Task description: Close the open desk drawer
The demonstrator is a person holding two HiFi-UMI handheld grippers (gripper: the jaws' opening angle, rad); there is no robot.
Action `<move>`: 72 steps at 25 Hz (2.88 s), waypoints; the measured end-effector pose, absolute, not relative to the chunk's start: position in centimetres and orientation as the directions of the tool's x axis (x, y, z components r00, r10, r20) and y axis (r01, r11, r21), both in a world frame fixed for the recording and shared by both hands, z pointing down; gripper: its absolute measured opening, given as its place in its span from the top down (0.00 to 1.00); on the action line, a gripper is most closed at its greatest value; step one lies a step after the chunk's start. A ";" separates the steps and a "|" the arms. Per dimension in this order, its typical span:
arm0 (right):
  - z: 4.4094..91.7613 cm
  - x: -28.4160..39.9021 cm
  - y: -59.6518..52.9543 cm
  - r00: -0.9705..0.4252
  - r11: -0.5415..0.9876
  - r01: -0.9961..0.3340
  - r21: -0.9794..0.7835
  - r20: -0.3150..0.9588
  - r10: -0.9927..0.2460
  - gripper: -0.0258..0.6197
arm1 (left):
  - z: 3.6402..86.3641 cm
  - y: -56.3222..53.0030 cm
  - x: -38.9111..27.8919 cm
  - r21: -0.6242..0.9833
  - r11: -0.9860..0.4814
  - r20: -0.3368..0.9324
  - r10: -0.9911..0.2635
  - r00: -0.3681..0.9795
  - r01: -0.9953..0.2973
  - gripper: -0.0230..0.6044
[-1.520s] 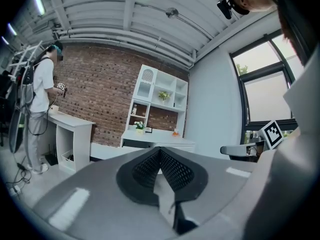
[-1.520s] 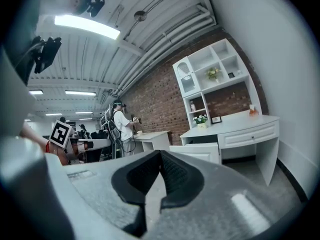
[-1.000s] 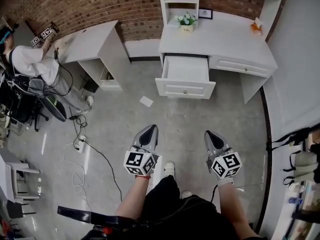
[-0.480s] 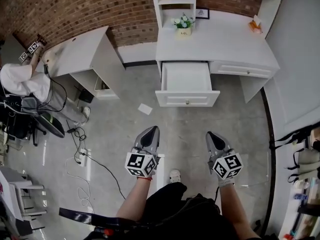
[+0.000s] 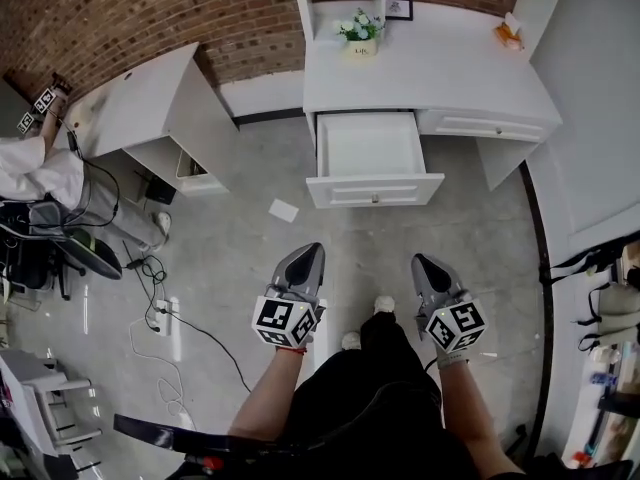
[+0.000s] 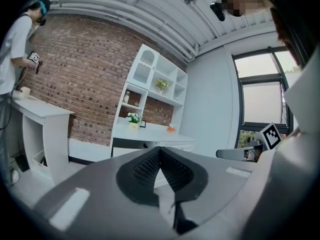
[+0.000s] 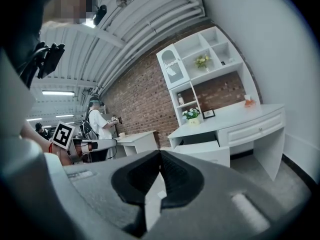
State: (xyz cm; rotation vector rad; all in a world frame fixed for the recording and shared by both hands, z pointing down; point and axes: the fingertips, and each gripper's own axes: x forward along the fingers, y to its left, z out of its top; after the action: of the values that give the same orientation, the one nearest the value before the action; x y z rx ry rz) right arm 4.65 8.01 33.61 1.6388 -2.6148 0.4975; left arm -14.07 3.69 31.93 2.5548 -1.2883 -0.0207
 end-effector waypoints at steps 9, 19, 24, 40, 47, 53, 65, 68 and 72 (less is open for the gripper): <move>36.9 3.8 3.2 -0.478 0.430 -0.869 -0.244 0.194 -0.857 0.96 | 34.9 0.1 -12.0 0.275 -0.595 0.108 -0.762 0.639 -0.755 0.96; 42.3 2.8 -3.0 -0.493 0.436 -0.863 -0.255 0.237 -0.837 0.96 | 41.4 -4.6 -8.8 0.320 -0.610 0.172 -0.715 0.678 -0.725 0.96; 44.7 3.1 -5.6 -0.491 0.432 -0.864 -0.258 0.244 -0.836 0.96 | 44.5 -6.6 -6.8 0.345 -0.620 0.199 -0.685 0.701 -0.705 0.96; 52.2 3.1 -12.8 -0.459 0.409 -0.887 -0.214 0.309 -0.833 0.96 | 52.2 -13.3 -2.0 0.375 -0.617 0.248 -0.653 0.716 -0.692 0.96; 54.2 2.9 -14.5 -0.425 0.395 -0.905 -0.159 0.345 -0.837 0.96 | 54.3 -14.3 -0.9 0.372 -0.607 0.277 -0.649 0.708 -0.702 0.96; 54.7 3.0 -15.4 -0.436 0.409 -0.900 -0.154 0.348 -0.830 0.96 | 54.9 -15.2 -0.6 0.368 -0.603 0.285 -0.651 0.703 -0.707 0.96; 54.9 3.1 -17.3 -0.439 0.391 -0.898 -0.204 0.343 -0.830 0.96 | 55.1 -17.7 -0.6 0.404 -0.570 0.285 -0.665 0.691 -0.715 0.96; 54.9 3.1 -18.3 -0.449 0.397 -0.893 -0.213 0.344 -0.825 0.96 | 55.1 -18.7 -0.6 0.417 -0.555 0.289 -0.669 0.684 -0.719 0.96; 55.0 3.5 -19.8 -0.463 0.408 -0.886 -0.221 0.342 -0.818 0.96 | 55.3 -20.1 -0.2 0.419 -0.544 0.293 -0.677 0.675 -0.727 0.96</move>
State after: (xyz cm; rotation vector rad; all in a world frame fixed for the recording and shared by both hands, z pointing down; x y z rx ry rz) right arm 3.46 -19.85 54.97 1.5175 -2.4807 0.5583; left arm -0.24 -20.15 55.35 2.3750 -1.0829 0.1307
